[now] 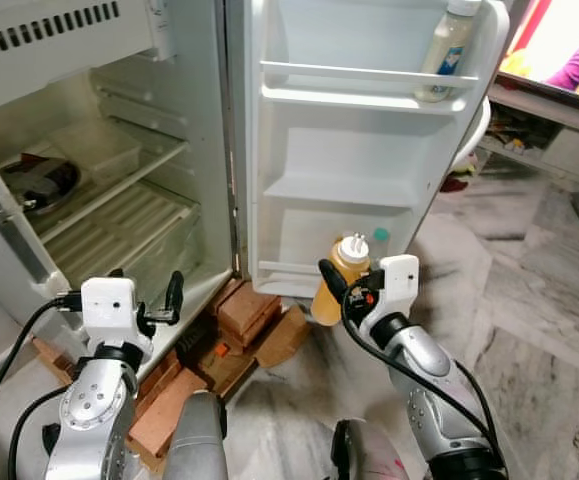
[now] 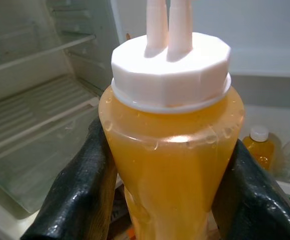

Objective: Restocking fridge

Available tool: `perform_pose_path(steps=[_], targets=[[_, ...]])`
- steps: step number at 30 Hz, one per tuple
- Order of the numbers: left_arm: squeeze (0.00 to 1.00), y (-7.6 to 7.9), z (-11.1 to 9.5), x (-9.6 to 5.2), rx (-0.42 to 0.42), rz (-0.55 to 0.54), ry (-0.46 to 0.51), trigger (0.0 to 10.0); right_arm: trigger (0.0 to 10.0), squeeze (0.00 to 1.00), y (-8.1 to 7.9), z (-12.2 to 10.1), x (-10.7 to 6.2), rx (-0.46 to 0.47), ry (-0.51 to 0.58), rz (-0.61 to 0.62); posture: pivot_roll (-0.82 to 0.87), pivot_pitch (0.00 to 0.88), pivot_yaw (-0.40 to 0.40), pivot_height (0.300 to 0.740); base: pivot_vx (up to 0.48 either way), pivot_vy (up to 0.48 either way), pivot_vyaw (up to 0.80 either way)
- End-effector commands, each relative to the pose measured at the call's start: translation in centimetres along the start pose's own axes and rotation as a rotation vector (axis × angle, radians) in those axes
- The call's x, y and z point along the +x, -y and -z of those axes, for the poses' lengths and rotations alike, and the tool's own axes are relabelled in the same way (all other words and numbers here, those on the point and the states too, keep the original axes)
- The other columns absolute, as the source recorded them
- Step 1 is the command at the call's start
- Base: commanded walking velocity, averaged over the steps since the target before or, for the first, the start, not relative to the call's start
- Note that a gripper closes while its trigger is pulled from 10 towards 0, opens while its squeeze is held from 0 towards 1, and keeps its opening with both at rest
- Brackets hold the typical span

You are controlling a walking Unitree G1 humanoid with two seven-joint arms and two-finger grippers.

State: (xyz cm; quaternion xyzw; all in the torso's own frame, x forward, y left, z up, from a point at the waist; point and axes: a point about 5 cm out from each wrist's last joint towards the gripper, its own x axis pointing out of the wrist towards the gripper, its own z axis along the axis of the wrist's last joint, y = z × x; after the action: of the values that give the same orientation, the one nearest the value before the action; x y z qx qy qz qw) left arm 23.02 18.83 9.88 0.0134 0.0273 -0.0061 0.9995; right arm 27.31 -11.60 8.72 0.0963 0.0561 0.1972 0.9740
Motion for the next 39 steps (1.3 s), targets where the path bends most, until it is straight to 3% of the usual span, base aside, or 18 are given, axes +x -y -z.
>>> perform_pose_path(steps=[1,20,35,39], targets=[[0.00,0.2,0.0,0.1,-0.004,0.009,0.004,10.0,10.0,0.00,0.1,-0.6,0.2,-0.023,0.022,-0.011,0.11,0.040,-0.060,0.647,0.386,0.000,0.00],[0.00,0.7,0.0,0.5,-0.020,0.025,0.007,10.0,10.0,0.00,-0.1,-0.6,0.2,-0.041,0.023,-0.043,0.11,0.038,-0.062,0.647,0.431,0.000,0.00],[0.00,0.8,0.0,0.3,-0.014,0.018,-0.001,10.0,10.0,0.00,-0.8,-0.5,0.2,-0.024,0.012,-0.094,0.11,0.054,-0.067,0.647,0.000,0.000,0.00],[0.00,0.9,0.0,0.0,-0.014,0.020,-0.004,10.0,10.0,0.00,-1.1,-0.5,0.2,-0.022,0.013,-0.109,0.11,0.069,-0.065,0.622,0.000,0.000,0.00]])
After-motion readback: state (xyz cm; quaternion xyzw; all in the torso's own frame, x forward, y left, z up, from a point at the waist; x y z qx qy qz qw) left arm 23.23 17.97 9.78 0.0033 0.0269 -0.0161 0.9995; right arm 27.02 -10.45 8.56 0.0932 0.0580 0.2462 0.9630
